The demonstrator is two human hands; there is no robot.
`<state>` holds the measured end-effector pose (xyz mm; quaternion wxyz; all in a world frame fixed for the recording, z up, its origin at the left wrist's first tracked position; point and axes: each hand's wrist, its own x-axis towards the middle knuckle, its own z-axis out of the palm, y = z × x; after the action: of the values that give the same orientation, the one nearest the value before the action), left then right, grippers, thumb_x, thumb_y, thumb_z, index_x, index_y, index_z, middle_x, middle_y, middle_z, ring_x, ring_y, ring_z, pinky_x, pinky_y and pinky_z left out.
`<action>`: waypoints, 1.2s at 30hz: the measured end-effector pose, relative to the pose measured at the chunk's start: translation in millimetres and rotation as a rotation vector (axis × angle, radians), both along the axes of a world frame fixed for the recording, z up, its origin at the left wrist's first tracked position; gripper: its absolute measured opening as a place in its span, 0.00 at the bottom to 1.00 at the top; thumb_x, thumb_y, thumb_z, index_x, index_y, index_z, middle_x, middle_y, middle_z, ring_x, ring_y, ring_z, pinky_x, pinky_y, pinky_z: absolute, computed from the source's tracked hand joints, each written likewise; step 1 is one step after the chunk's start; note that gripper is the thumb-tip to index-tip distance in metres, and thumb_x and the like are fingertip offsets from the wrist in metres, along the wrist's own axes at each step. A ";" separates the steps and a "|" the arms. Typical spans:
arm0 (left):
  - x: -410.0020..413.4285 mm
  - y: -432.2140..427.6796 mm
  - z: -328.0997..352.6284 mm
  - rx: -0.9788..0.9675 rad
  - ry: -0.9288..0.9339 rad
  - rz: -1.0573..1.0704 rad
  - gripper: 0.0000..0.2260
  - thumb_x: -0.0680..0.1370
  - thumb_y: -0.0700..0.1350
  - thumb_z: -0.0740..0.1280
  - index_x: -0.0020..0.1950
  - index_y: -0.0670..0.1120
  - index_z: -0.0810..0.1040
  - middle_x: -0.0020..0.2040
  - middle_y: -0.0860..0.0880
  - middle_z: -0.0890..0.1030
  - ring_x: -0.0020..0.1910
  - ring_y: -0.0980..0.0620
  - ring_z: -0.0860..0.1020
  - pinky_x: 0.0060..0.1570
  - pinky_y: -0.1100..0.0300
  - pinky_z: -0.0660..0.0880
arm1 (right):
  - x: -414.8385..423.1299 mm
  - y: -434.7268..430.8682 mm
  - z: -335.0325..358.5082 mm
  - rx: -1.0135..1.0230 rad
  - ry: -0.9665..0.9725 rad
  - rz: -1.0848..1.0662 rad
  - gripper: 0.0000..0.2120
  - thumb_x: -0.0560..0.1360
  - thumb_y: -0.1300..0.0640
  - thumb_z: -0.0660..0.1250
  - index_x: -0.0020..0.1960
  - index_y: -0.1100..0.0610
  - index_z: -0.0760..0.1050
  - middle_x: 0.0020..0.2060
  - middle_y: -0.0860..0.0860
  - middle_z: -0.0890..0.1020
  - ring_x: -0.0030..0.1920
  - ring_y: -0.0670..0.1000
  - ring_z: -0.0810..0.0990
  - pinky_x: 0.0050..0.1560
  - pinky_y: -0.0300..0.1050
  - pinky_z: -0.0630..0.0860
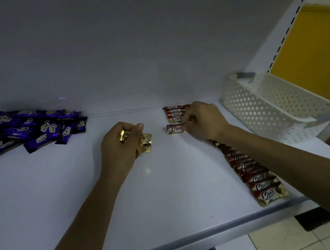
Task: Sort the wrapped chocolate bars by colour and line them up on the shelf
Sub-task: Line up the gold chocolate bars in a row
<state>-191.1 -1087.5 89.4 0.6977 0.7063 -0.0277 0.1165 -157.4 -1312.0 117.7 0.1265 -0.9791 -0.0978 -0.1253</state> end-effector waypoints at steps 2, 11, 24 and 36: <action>1.1 -0.4 -1.0 0.017 0.007 0.005 0.08 0.77 0.47 0.69 0.39 0.48 0.76 0.36 0.50 0.80 0.29 0.62 0.78 0.25 0.69 0.72 | 10.2 -3.6 1.6 -0.019 -0.002 -0.078 0.04 0.71 0.54 0.72 0.46 0.51 0.83 0.47 0.50 0.79 0.49 0.51 0.77 0.54 0.47 0.69; 5.3 -1.3 -2.6 0.004 0.023 0.015 0.08 0.77 0.47 0.68 0.39 0.46 0.76 0.35 0.49 0.81 0.31 0.57 0.81 0.27 0.66 0.76 | 26.0 -4.6 2.8 -0.170 0.038 -0.103 0.10 0.74 0.53 0.68 0.55 0.50 0.81 0.51 0.52 0.78 0.53 0.55 0.76 0.52 0.45 0.63; 5.1 4.1 -3.0 -0.037 -0.013 0.017 0.11 0.80 0.51 0.62 0.41 0.49 0.76 0.31 0.50 0.78 0.31 0.54 0.78 0.31 0.59 0.76 | -34.8 76.0 19.0 0.861 0.387 0.196 0.05 0.74 0.67 0.68 0.48 0.68 0.79 0.31 0.51 0.80 0.27 0.40 0.77 0.29 0.29 0.70; 6.1 3.3 -5.2 -0.001 -0.033 0.013 0.10 0.80 0.52 0.61 0.43 0.49 0.77 0.29 0.47 0.76 0.28 0.55 0.76 0.29 0.66 0.72 | -39.6 6.8 -1.7 0.030 0.061 0.312 0.13 0.73 0.45 0.64 0.47 0.51 0.83 0.42 0.47 0.82 0.45 0.50 0.78 0.46 0.52 0.76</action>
<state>-185.0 -1084.2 84.2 0.6967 0.7041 -0.0348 0.1326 -197.0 -1305.2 116.0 0.1622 -0.9533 -0.2431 -0.0759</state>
